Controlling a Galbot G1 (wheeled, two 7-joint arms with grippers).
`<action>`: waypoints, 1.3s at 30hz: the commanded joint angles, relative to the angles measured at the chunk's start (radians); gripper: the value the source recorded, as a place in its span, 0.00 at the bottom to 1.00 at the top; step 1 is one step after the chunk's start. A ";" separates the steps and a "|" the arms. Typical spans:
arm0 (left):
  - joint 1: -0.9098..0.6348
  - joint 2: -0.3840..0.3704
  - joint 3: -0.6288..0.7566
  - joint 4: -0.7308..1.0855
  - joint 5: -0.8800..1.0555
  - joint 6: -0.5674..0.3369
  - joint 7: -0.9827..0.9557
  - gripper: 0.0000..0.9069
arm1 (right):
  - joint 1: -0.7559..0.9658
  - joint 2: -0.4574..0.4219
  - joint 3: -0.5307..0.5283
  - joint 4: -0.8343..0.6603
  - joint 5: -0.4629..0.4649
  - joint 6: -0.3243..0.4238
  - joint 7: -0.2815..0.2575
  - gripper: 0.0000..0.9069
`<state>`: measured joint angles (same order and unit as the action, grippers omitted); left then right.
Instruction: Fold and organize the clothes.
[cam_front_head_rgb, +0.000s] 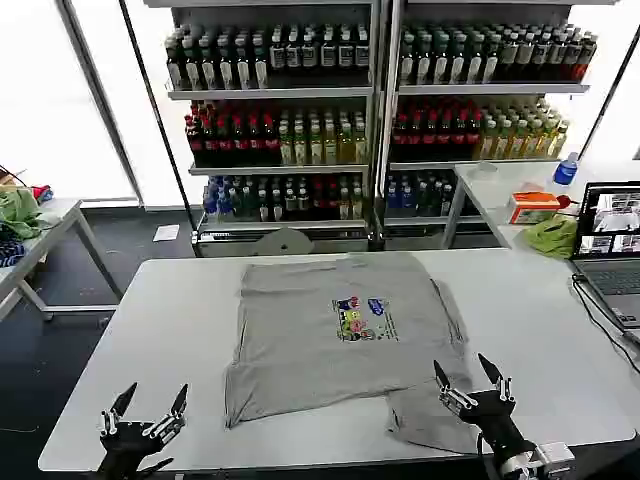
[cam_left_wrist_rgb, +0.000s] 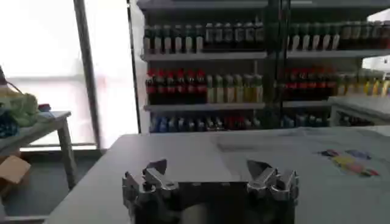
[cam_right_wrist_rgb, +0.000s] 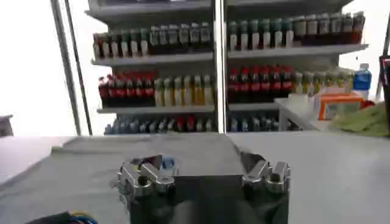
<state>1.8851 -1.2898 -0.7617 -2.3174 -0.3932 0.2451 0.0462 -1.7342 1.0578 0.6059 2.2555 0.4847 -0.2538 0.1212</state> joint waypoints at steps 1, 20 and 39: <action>0.013 0.146 0.069 -0.001 -0.147 0.106 -0.064 1.00 | -0.009 -0.047 0.003 0.034 0.036 -0.264 0.061 1.00; -0.088 0.126 0.202 0.019 -0.203 0.213 -0.123 1.00 | -0.068 0.010 0.001 0.050 0.120 -0.325 0.191 1.00; -0.136 0.114 0.222 0.083 -0.184 0.201 -0.104 1.00 | 0.003 0.043 -0.084 -0.037 0.243 -0.323 0.241 0.00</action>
<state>1.7556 -1.1801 -0.5455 -2.2446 -0.5764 0.4384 -0.0548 -1.7469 1.0933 0.5453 2.2424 0.6890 -0.5618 0.3431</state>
